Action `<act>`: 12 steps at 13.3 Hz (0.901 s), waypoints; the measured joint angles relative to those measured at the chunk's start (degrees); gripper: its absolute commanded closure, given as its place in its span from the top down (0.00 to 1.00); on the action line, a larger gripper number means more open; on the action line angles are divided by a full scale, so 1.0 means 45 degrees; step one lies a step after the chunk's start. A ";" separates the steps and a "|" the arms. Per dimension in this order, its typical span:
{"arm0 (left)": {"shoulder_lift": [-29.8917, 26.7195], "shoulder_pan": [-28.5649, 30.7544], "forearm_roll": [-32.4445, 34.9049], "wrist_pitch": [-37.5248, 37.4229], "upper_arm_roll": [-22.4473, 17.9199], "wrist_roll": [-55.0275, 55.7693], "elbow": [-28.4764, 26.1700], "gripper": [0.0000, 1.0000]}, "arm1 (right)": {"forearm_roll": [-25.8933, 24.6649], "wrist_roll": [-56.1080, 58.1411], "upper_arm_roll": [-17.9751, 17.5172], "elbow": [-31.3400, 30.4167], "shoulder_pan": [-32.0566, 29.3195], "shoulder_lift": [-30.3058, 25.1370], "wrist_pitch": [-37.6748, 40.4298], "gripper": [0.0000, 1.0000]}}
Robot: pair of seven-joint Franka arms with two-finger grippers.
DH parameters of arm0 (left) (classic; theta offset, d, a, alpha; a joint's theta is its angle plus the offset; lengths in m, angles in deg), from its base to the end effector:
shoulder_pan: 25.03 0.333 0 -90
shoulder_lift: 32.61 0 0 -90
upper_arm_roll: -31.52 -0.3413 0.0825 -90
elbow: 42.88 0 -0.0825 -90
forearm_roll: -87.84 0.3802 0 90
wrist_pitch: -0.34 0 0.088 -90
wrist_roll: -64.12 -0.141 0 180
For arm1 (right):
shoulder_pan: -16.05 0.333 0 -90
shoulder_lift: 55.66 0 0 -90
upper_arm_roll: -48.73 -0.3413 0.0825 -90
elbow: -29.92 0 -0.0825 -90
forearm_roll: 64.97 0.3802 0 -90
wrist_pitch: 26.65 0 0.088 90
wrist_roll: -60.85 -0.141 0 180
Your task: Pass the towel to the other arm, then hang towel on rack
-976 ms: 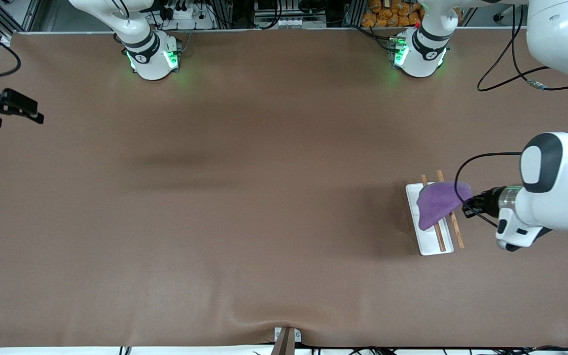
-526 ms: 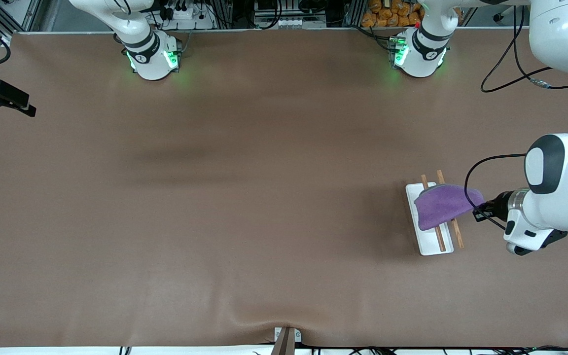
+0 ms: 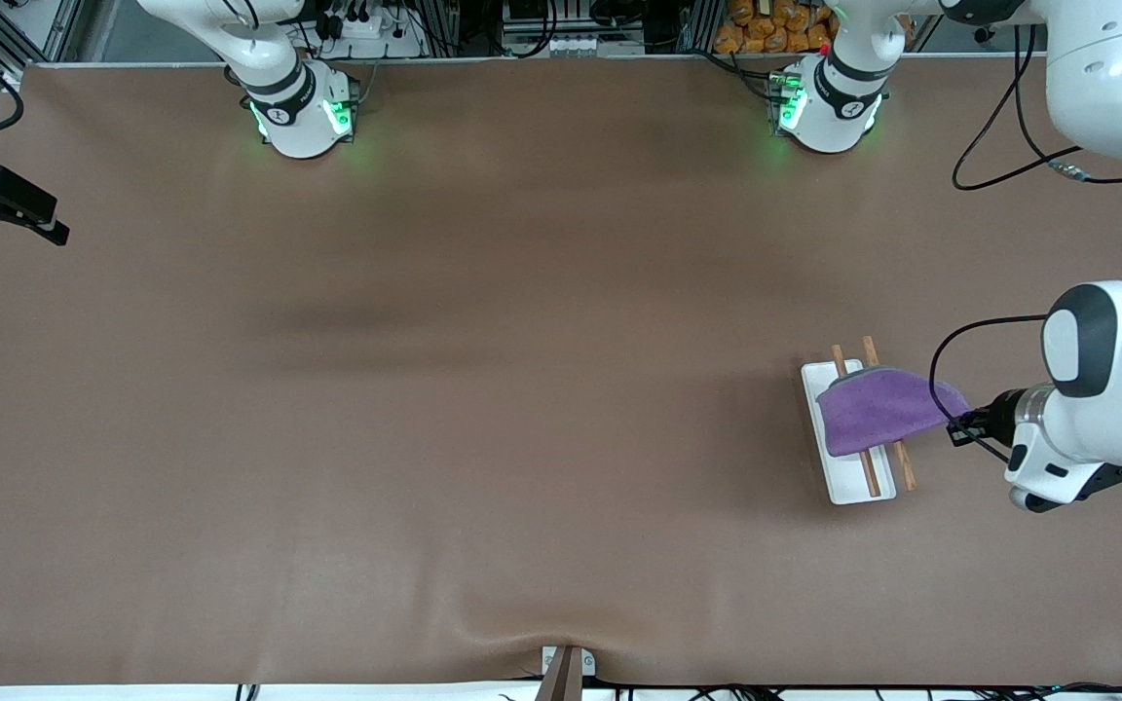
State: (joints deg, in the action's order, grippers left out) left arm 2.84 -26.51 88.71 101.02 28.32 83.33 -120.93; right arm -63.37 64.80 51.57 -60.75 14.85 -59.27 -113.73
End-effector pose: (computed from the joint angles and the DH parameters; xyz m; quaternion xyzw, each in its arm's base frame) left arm 0.7011 0.0157 0.3308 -0.9780 -0.1750 0.1062 0.0405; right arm 0.5233 -0.0338 0.6398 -0.9999 0.0000 -0.0012 0.0155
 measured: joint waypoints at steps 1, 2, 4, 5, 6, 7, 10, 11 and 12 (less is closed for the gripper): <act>0.0121 -0.0008 0.0000 0.0116 0.0000 0.0000 0.0001 1.00 | -0.0002 0.0000 -0.0007 0.0000 -0.0004 0.0000 0.0000 1.00; 0.0173 -0.0019 0.0000 0.0167 0.0002 0.0000 0.0004 1.00 | -0.0007 0.0000 -0.0027 0.0000 -0.0004 0.0000 0.0000 1.00; 0.0107 -0.0103 0.0000 0.0198 0.0010 0.0000 0.0175 1.00 | -0.0030 -0.0011 -0.0043 0.0000 -0.0010 0.0000 -0.0017 1.00; -0.0024 -0.0153 0.0000 0.0194 0.0014 0.0000 0.0317 1.00 | -0.0035 -0.0027 -0.0041 -0.0001 -0.0038 0.0000 -0.0017 1.00; -0.0256 -0.0174 0.0000 0.0175 0.0020 0.0000 0.0404 1.00 | -0.0035 -0.0032 -0.0039 -0.0001 -0.0080 0.0000 -0.0017 1.00; -0.0587 -0.0179 0.0001 0.0065 0.0039 -0.0001 0.0442 1.00 | -0.0035 -0.0033 -0.0040 -0.0001 -0.0114 0.0000 -0.0018 1.00; -0.1588 -0.0253 0.0001 -0.0650 0.0135 -0.0009 0.0471 1.00 | -0.0035 -0.0246 -0.0043 0.0000 -0.0133 0.0000 -0.0040 1.00; -0.1916 -0.0325 0.0001 -0.0837 0.0167 -0.0011 0.0481 1.00 | -0.0035 -0.0494 -0.0048 0.0000 -0.0133 0.0002 -0.0043 1.00; -0.2242 -0.0365 0.0001 -0.1026 0.0256 -0.0025 0.0488 1.00 | -0.0035 -0.0839 -0.0052 0.0000 -0.0133 0.0007 -0.0045 1.00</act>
State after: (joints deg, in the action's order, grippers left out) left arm -7.25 -28.16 88.72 96.40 29.47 83.22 -118.73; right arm -63.53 61.02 51.34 -60.75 14.25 -59.24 -113.93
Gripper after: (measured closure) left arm 0.000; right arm 0.000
